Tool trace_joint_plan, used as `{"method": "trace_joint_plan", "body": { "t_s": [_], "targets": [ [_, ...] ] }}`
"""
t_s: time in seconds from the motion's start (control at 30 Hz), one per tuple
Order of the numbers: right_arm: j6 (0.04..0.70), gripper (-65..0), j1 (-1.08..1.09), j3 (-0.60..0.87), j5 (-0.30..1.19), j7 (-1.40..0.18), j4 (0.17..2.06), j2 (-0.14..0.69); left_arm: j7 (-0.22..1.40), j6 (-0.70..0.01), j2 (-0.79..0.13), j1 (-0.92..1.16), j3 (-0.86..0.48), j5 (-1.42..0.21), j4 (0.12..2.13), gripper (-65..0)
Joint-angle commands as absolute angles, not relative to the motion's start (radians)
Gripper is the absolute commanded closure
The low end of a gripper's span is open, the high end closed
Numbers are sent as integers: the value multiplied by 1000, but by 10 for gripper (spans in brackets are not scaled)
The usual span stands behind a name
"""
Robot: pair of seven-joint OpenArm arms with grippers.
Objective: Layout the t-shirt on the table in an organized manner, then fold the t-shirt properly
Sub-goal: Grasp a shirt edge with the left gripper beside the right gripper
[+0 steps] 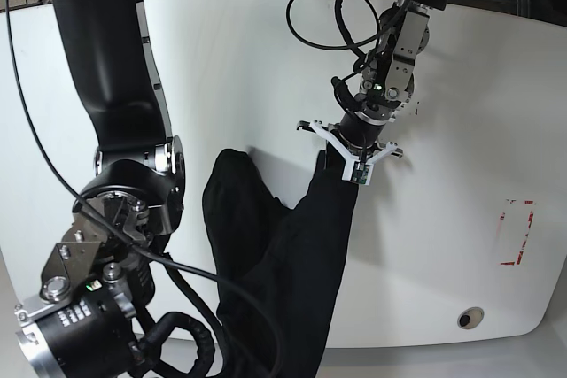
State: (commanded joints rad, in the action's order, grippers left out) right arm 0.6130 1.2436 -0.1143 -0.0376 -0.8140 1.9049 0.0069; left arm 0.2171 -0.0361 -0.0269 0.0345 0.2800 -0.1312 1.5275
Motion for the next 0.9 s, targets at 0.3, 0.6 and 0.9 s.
{"method": "trace_joint_plan", "body": {
  "t_s": [0.3,0.6,0.9],
  "targets": [
    [611,-8,1188,-113,-38,-814,1903,73,222,-36,-88,105,147,-134,1710,-10],
    [611,-8,1125,-111,-38,-814,1877,147,366,-38,-145,120,-51,-219,1880,-11],
    [610,-6,1101,-67,-38,-814,1788,163,507,-74,-223,28,-325,-429,1926,-13]
  ]
}}
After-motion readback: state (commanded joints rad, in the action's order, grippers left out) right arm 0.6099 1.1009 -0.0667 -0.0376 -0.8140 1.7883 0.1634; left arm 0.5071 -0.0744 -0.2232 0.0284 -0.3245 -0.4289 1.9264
